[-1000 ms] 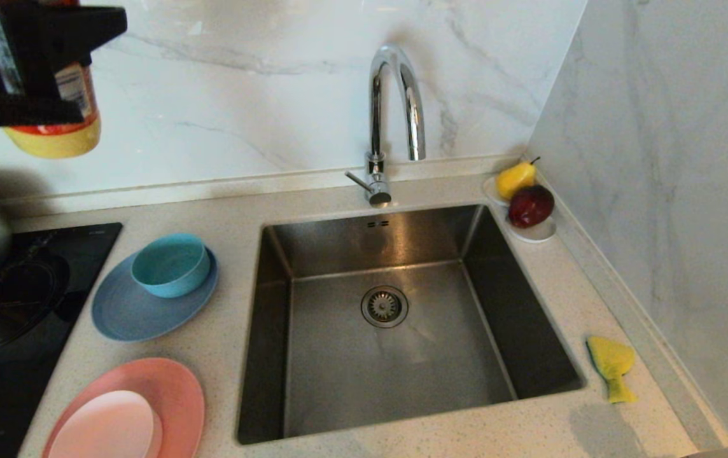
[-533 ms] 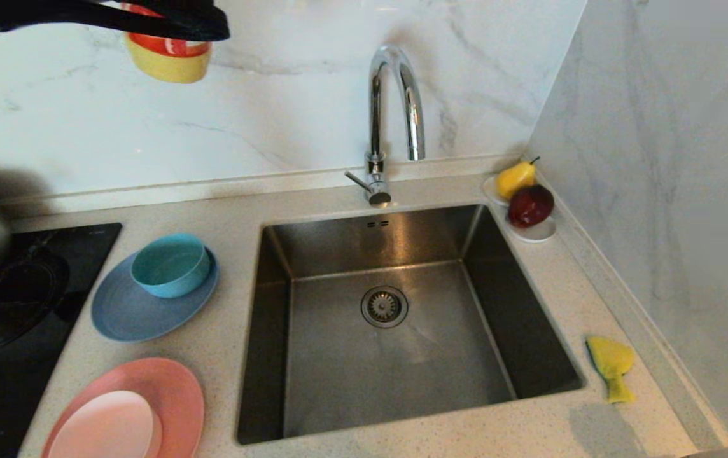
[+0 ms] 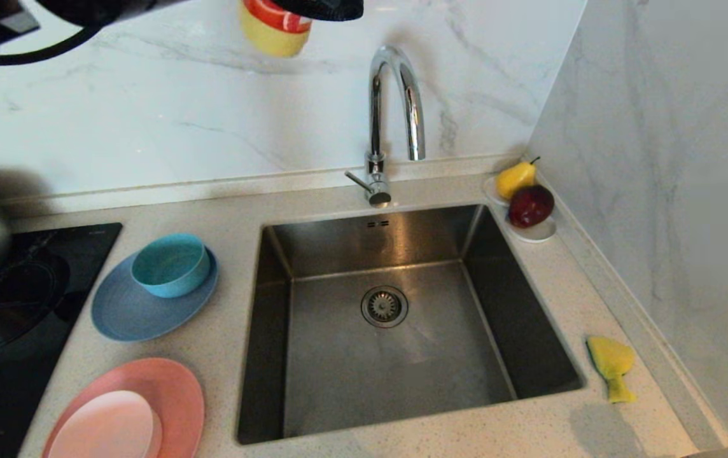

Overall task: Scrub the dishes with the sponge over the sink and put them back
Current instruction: Squeeze it onto the sponge

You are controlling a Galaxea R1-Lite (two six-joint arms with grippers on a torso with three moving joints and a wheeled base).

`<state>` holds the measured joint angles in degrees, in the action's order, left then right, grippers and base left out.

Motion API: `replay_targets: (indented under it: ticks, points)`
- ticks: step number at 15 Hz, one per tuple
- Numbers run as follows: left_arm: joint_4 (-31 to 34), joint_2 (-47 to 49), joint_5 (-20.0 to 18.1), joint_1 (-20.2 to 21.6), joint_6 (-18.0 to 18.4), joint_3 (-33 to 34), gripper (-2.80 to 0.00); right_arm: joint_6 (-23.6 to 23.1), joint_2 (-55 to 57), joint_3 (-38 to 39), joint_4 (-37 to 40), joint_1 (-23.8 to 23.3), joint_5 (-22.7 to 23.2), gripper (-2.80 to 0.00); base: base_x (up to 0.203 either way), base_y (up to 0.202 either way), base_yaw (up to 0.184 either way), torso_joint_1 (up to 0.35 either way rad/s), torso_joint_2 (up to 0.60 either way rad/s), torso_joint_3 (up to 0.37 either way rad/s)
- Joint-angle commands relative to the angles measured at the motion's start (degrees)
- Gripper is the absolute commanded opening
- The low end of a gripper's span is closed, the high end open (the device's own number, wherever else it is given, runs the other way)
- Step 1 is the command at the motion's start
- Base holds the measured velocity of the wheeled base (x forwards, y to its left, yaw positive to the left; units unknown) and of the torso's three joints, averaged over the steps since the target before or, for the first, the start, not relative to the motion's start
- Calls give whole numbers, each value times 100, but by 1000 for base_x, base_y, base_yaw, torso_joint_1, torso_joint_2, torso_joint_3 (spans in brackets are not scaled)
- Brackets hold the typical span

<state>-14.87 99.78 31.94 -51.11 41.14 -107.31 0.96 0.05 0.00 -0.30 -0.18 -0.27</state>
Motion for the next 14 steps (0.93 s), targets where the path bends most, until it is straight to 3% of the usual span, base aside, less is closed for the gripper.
replay_targets:
  ticks: [1,14]
  points:
    - [20,544,38,-235,272,-285,-280,0,4,0,-5,1,0,-280,0,0,0,0,0,0]
    - [-614,1333,243,-1437,842,-282,-280,0,4,0,-5,1,0,-280,0,0,0,0,0,0]
